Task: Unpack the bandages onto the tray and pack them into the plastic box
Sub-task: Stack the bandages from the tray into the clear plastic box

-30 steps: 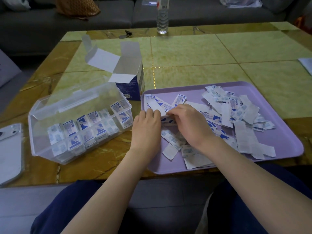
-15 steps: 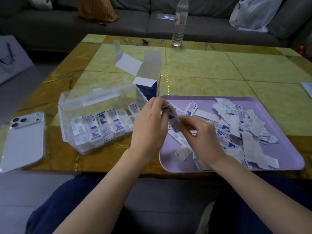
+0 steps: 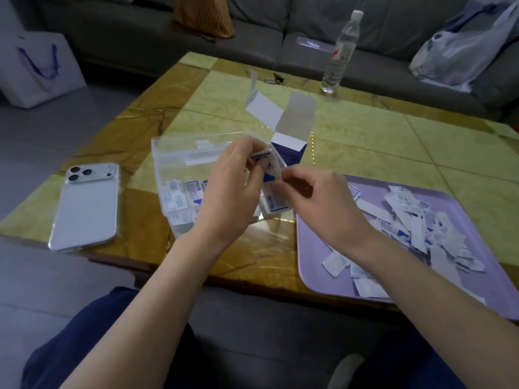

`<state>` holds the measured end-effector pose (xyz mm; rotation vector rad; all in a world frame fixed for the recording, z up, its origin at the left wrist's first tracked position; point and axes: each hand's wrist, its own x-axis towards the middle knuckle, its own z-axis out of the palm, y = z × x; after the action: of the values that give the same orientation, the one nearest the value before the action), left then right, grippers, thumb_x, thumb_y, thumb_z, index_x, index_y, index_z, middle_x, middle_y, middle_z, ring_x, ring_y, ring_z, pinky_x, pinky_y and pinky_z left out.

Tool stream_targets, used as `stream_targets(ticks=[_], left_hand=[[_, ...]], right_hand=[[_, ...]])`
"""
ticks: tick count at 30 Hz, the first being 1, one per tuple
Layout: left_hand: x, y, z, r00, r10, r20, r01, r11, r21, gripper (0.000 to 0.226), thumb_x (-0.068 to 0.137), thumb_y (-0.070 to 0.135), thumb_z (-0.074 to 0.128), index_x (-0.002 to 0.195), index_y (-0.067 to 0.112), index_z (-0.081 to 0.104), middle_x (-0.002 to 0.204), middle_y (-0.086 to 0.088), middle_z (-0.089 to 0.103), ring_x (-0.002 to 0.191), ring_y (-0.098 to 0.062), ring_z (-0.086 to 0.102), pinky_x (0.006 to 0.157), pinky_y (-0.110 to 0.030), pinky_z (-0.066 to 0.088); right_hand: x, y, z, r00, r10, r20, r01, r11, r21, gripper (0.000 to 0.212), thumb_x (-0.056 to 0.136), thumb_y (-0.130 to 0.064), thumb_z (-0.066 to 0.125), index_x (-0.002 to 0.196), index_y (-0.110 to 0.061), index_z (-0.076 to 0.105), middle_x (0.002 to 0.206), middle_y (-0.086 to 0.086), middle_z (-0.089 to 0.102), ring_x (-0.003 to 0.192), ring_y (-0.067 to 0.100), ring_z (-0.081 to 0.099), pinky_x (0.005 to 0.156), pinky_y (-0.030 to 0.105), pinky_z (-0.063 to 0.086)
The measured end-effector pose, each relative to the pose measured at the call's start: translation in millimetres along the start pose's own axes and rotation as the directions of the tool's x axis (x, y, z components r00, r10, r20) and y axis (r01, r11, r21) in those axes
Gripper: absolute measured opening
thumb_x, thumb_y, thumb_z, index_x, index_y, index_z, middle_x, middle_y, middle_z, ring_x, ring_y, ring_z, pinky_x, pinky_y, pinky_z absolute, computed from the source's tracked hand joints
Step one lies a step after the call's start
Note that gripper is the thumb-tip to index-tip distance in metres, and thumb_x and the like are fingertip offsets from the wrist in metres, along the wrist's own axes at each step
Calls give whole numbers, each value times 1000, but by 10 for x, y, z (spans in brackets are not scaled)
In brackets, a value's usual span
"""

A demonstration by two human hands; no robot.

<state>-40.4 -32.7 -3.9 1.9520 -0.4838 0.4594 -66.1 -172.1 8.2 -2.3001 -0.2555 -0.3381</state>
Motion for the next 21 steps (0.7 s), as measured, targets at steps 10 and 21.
stream_targets(ticks=[10,21], left_hand=[[-53,-418,-712,966,-242,-88,253,830,497,34,98,20,40,132,17,41,134,-2,43,121,-20,35,96,-30,23],[-217,-552,-863,871,-492,22,407,744,530,48,100,32,32,145,16,25,144,-6,33,132,-26,25,106,-40,21]], right_hand=[[671,-154,281,979,154,133,-147,987,-60,20,86,-19,63,77,-3,71,74,19,68,60,15,52,66,34,52],[898,-170,778,791,436,429,-336,896,-289,17,82,-17,70,80,0,72,73,9,68,63,14,64,67,26,58]])
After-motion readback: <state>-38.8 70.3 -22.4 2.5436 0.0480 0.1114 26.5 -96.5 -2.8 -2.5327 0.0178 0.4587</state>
